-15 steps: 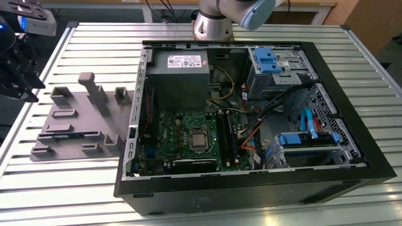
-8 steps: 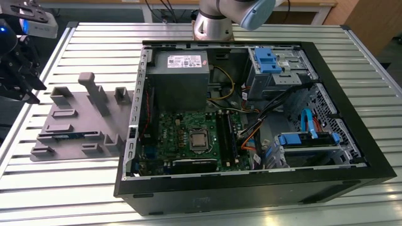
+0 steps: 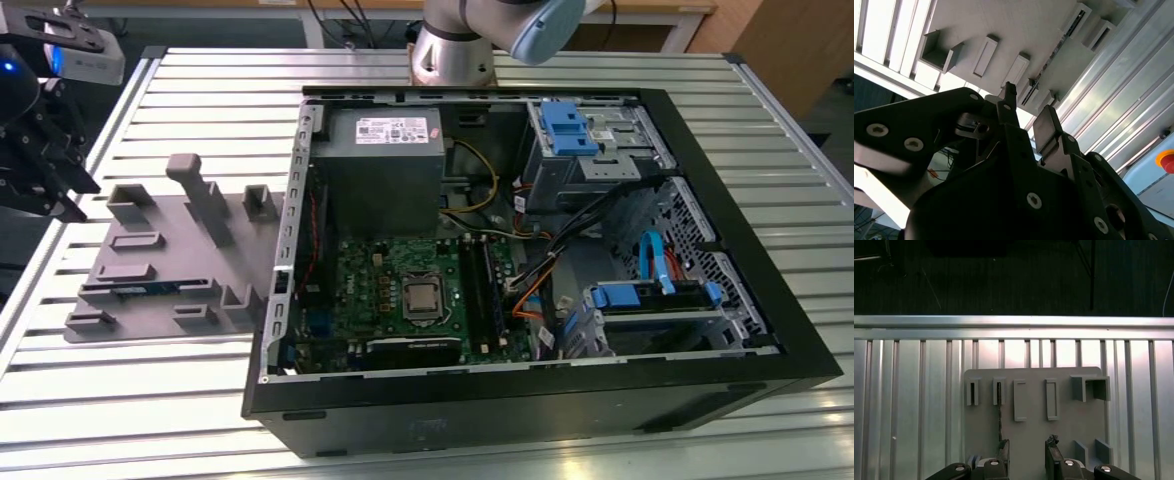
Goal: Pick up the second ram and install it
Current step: 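Pick up the second ram and move it above second insertion slot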
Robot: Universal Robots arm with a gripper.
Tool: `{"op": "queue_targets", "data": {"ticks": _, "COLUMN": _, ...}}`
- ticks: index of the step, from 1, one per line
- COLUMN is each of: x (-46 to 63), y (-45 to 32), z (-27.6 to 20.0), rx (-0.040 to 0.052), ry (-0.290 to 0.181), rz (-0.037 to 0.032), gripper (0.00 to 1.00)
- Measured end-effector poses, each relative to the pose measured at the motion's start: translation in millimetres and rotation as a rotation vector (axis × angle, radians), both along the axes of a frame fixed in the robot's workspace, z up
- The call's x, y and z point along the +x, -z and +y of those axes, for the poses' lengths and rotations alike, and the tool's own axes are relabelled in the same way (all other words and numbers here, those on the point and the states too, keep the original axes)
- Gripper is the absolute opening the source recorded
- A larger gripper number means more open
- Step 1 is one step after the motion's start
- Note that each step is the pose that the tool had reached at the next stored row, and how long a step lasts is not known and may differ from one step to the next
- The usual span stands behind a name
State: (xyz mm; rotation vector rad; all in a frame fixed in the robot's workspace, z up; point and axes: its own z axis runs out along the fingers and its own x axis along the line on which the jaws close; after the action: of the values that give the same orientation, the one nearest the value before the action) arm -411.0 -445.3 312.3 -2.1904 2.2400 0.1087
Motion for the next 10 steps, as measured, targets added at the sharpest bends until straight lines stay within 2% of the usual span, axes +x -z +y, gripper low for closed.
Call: {"op": "queue_targets", "data": {"ticks": 10, "x": 0.0, "y": 3.2, "z": 0.0, "rx": -0.0002, "ry": 0.000, "rz": -0.0001, "gripper": 0.42}}
